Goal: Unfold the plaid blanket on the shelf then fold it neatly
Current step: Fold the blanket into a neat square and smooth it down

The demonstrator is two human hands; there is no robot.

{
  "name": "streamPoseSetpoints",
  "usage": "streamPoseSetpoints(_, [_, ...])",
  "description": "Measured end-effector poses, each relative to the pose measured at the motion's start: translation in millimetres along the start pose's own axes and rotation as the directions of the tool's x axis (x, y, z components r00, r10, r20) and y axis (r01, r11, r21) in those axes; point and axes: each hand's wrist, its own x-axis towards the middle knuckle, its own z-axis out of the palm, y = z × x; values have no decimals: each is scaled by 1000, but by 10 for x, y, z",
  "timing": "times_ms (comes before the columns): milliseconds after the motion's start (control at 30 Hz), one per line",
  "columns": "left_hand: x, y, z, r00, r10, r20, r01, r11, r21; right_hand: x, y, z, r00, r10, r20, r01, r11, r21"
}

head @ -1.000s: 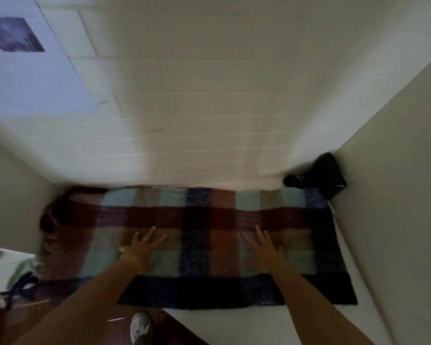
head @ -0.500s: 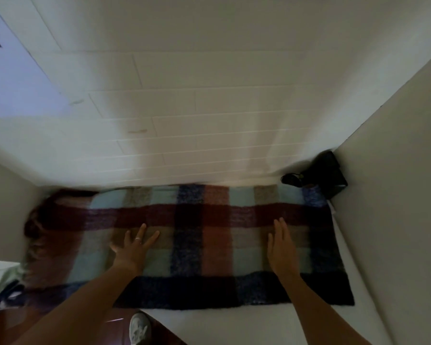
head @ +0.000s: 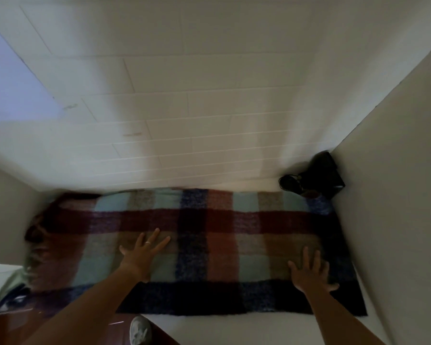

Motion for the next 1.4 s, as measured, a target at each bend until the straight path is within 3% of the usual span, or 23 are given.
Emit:
streamPoseSetpoints(67, [-18, 51, -35, 1000, 7, 17, -7, 1000, 9, -88, -359, -163, 994, 100, -37, -102, 994, -51])
streamPoseSetpoints(100, [-24, 79, -51, 1000, 4, 17, -4, 1000, 13, -177, -585, -236, 989, 47, -140, -57, 996, -67])
streamPoseSetpoints(167, [-30, 129, -80, 1000, -9, -12, 9, 1000, 7, -380, -1035, -300, 919, -246, -306, 207, 966, -156])
streamPoseSetpoints(233, [-42, 142, -87, 999, -32, -41, 31, 999, -22, -603, -1432, -173, 757, -616, -216, 587, 787, -189])
streamPoseSetpoints(300, [-73, 77, -40, 998, -65, -17, 64, 997, -52, -831, -1688, 73, 636, -771, -46, 758, 634, -154])
streamPoseSetpoints(333, [-93, 11, 2, 997, -77, 14, 78, 994, -74, -880, -1742, 221, 625, -781, 23, 773, 614, -158])
streamPoseSetpoints(433, [-135, -216, 148, 996, -75, 51, 81, 989, -120, -882, -1604, 421, 662, -748, 53, 736, 635, -236])
streamPoseSetpoints(567, [-144, -315, 113, 997, -73, 30, 77, 988, -136, -716, -1396, 213, 674, -737, 56, 724, 643, -248])
streamPoseSetpoints(733, [-100, -254, 61, 995, -98, 10, 98, 988, -116, -631, -1640, 144, 711, -695, 104, 696, 676, -243])
streamPoseSetpoints(900, [-232, -91, 126, 989, -86, -121, 76, 994, -82, -691, -1553, 135, 648, -760, -47, 720, 632, -288])
streamPoseSetpoints(1033, [-230, -117, 121, 994, -38, -102, 32, 998, -59, -905, -1561, 235, 666, -735, -129, 647, 655, -390])
streamPoseSetpoints(1233, [-165, -83, -6, 1000, -25, -15, 25, 999, -23, -995, -1457, 372, 699, -711, -78, 682, 695, -226])
streamPoseSetpoints(1333, [-116, 10, -169, 1000, -15, -2, 15, 1000, 20, -903, -1360, 195, 673, -734, -91, 703, 673, -230])
streamPoseSetpoints(1400, [-48, 109, -256, 999, -13, -34, 15, 999, 50, -788, -1265, 3, 701, -708, -89, 668, 695, -267])
